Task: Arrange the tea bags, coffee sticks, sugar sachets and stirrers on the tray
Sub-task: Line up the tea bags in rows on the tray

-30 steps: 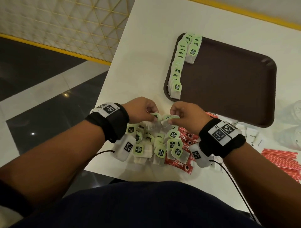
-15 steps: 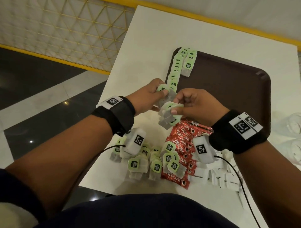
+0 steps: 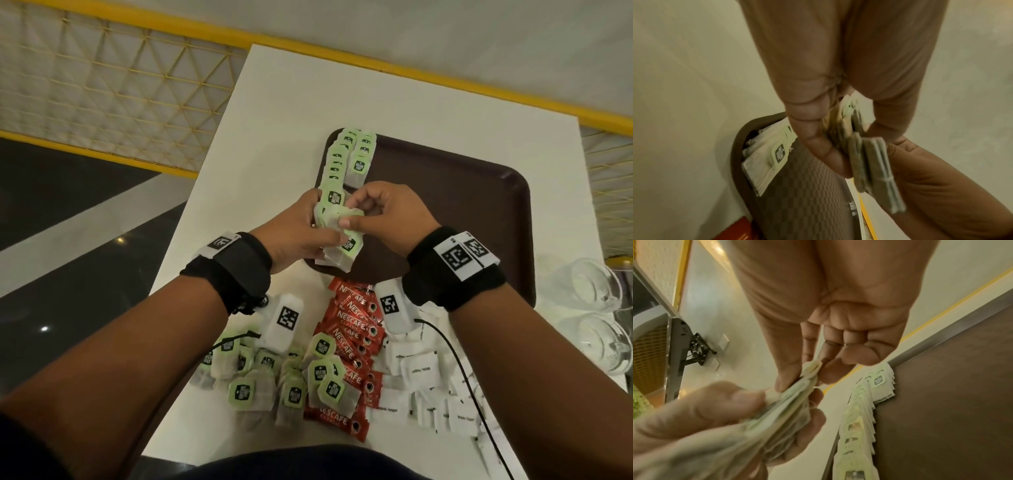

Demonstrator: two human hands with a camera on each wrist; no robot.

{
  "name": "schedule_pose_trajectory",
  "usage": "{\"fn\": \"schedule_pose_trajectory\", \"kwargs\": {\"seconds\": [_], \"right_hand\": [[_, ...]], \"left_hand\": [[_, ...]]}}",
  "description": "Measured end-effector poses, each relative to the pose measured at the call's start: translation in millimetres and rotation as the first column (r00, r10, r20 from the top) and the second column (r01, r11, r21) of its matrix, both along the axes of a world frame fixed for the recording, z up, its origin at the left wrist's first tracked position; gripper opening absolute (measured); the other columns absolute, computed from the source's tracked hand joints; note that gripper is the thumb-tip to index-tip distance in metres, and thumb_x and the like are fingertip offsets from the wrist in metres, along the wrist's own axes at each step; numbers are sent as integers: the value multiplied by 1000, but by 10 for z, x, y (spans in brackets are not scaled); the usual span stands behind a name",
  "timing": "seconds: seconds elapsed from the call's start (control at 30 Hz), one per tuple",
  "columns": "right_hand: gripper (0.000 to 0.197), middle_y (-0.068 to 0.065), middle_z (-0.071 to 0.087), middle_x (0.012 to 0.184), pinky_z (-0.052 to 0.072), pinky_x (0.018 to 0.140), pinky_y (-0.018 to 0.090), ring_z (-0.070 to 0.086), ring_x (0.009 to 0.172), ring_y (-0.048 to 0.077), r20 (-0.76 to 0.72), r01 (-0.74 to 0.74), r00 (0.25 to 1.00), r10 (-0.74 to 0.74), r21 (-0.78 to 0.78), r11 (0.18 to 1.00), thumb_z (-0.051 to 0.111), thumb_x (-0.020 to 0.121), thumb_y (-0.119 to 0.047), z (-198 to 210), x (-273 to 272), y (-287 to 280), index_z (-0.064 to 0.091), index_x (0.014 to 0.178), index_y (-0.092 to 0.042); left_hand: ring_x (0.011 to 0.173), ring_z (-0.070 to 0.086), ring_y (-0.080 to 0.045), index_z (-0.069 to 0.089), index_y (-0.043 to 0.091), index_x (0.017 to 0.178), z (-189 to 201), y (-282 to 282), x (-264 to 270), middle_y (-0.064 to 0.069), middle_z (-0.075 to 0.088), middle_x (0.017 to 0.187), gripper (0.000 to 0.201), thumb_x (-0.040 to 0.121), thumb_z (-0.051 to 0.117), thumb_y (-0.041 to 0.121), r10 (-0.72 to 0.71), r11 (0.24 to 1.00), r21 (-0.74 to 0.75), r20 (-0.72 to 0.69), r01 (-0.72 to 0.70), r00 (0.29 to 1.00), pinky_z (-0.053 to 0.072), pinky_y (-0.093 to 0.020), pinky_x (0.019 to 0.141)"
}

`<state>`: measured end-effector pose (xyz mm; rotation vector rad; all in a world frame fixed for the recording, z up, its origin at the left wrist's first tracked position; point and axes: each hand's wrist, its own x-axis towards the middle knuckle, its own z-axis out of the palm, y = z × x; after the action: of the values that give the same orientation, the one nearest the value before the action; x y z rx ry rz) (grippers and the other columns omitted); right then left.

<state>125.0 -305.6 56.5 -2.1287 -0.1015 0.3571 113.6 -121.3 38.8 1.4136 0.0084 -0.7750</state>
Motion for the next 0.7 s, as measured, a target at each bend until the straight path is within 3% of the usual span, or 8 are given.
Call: {"fn": "schedule_pose_trajectory", "kwargs": {"seconds": [0.07,0.13,0.23,0.3,0.47,0.57,0.7], "right_hand": [[24,6,70,83,57,76,39,62,70,13,14,37,999,-37,21,999,84,74,-22,-41,75,-44,69,91,-16],[30,11,69,86,55,69,31,61,69,13,20,102,995,-102,29,994,83,75,-24,-81,136,-95,67,98,-14],[35,8,71,87,50,57,22,65,67,11,-76,157,985,-152,58,986,80,80,-27,-144,185,-165,63,106,-11],[32,10,72,88,49,54,22,65,65,12,-150,172,976,-157,94,981,78,82,-24,-205,193,-195,63,105,-8],[27,22,70,97,52,58,24,63,72,20,-192,209,966,-172,192,959,73,86,-18,-347,219,-263,63,107,-3],[17,19,71,100,52,62,26,64,77,20,-242,191,961,-131,246,950,68,90,-15,-361,229,-306,64,104,-6],[20,8,71,83,50,60,24,63,65,11,-288,211,950,-122,300,930,69,88,-14,-355,237,-365,63,103,-1]], "left_hand": [[114,64,-29,38,14,133,-17,-44,53,-15,56,130,58,86,68,-3,42,999,13,6,-42,999,57,-50,87],[113,65,-30,38,13,132,-40,-90,118,-16,56,130,54,88,64,-5,89,996,6,2,-89,996,56,-54,89],[114,64,-31,38,14,133,-85,-149,213,-13,58,128,54,88,64,-3,115,993,22,13,-116,993,53,-58,90],[113,64,-31,37,16,134,-123,-192,264,-11,60,127,56,89,64,-3,118,992,41,23,-118,993,54,-57,89],[109,67,-27,37,17,136,-194,-286,325,-10,61,127,53,92,62,0,121,991,53,35,-123,992,60,-41,79],[109,67,-28,38,16,137,-227,-315,344,-11,62,128,52,93,60,0,114,992,46,31,-116,993,58,-46,83],[107,67,-30,41,14,133,-266,-358,371,-14,63,127,46,93,59,-1,134,990,34,24,-135,991,53,-53,87]]}}
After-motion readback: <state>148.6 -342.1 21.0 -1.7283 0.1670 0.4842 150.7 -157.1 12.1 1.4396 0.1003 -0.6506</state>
